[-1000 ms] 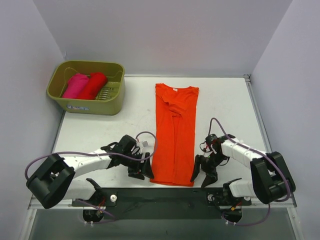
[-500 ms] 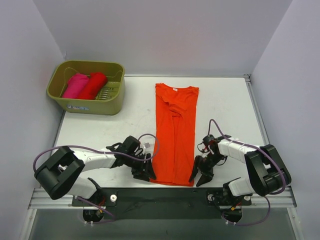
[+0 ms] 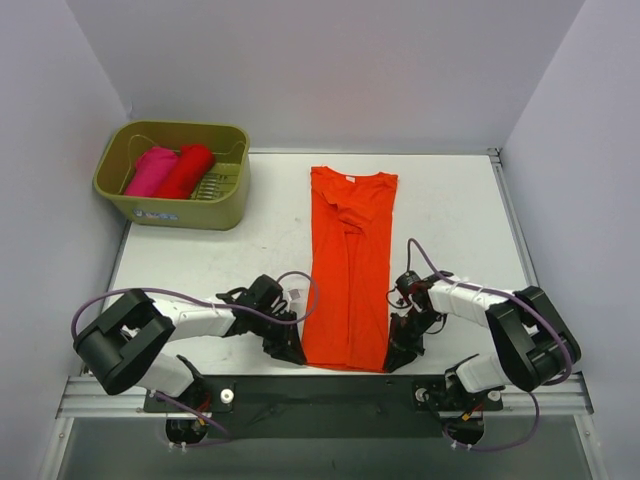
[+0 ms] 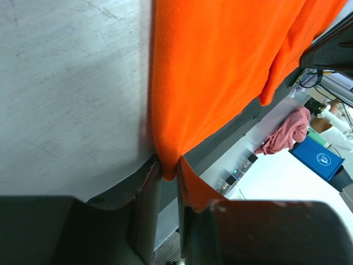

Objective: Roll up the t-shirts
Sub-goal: Roll the T-shirt to the center of the board.

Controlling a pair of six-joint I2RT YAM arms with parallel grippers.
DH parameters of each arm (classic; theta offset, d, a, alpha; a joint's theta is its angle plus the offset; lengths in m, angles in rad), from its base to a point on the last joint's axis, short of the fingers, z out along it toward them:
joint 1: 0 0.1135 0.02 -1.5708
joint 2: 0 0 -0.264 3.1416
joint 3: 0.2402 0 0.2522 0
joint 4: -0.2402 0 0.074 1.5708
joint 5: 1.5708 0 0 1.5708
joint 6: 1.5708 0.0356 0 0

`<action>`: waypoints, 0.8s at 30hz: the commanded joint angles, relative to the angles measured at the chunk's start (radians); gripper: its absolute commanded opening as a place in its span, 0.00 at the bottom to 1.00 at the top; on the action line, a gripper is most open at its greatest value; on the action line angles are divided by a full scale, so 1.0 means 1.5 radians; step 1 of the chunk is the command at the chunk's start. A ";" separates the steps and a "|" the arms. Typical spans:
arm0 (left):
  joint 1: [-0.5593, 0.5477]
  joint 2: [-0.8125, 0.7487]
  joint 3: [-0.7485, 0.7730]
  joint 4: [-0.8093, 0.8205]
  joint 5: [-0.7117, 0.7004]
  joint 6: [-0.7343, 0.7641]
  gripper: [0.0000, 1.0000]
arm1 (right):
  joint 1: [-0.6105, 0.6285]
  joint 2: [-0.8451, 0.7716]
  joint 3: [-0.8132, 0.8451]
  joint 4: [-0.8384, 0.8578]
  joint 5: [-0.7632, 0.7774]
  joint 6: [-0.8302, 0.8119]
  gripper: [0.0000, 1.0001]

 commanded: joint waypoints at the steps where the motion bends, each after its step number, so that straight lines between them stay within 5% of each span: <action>1: -0.005 0.004 -0.013 -0.032 -0.094 0.037 0.23 | 0.007 -0.008 -0.034 -0.023 -0.016 0.007 0.02; 4: -0.005 -0.004 -0.005 -0.017 -0.083 0.051 0.00 | 0.004 -0.041 -0.035 -0.025 -0.012 0.001 0.00; 15: -0.009 -0.042 0.053 0.001 -0.041 0.116 0.00 | -0.046 -0.175 0.024 -0.048 -0.038 -0.051 0.00; 24: 0.030 -0.036 0.090 -0.017 -0.049 0.137 0.00 | -0.130 -0.153 0.054 -0.057 -0.031 -0.089 0.00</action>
